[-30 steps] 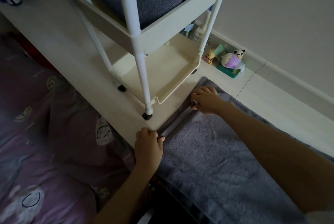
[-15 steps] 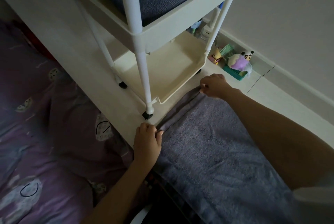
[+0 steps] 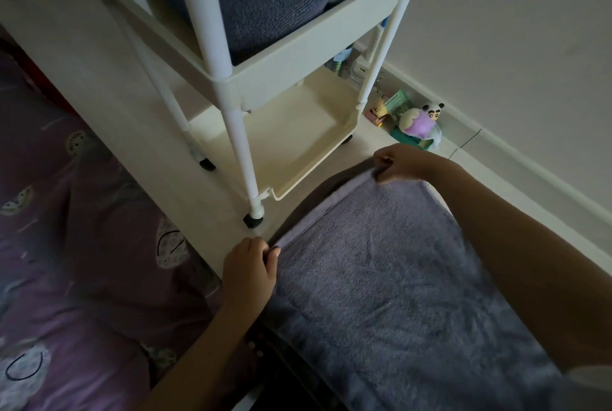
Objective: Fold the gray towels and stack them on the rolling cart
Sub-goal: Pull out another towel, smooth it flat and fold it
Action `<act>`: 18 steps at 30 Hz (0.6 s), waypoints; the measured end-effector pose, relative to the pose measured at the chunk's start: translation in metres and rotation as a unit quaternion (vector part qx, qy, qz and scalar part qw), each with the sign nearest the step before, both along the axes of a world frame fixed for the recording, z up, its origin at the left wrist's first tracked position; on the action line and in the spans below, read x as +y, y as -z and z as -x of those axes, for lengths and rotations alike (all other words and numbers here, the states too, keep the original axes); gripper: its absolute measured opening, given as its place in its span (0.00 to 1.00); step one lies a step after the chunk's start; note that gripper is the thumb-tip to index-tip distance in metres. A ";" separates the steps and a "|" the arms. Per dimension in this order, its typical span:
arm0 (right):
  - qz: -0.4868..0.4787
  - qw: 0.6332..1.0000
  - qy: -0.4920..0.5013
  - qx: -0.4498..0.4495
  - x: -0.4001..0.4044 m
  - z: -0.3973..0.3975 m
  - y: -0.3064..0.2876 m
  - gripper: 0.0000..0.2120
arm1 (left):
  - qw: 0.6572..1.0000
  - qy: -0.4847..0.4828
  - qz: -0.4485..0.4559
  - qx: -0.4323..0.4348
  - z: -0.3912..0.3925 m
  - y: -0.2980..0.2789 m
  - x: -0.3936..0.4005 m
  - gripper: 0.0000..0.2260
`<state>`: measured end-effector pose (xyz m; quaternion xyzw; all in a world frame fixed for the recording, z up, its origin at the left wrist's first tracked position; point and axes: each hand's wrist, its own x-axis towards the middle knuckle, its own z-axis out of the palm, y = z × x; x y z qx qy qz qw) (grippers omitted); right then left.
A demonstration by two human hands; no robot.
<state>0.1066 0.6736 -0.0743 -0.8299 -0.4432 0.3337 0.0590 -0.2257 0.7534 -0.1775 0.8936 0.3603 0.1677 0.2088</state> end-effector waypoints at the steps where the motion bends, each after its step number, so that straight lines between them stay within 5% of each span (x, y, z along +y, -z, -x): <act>1: 0.001 1.000 0.003 0.008 -0.001 0.000 -0.003 0.15 | 1.000 -0.001 0.001 0.002 0.000 0.000 0.000 0.15; 10: 0.021 0.997 0.049 -0.047 -0.014 -0.016 -0.001 0.16 | 1.000 -0.002 0.031 -0.005 0.001 -0.001 0.002 0.15; 18: -0.169 0.961 0.216 0.022 0.004 -0.001 0.020 0.09 | 0.998 -0.003 0.056 -0.027 0.003 0.001 0.003 0.17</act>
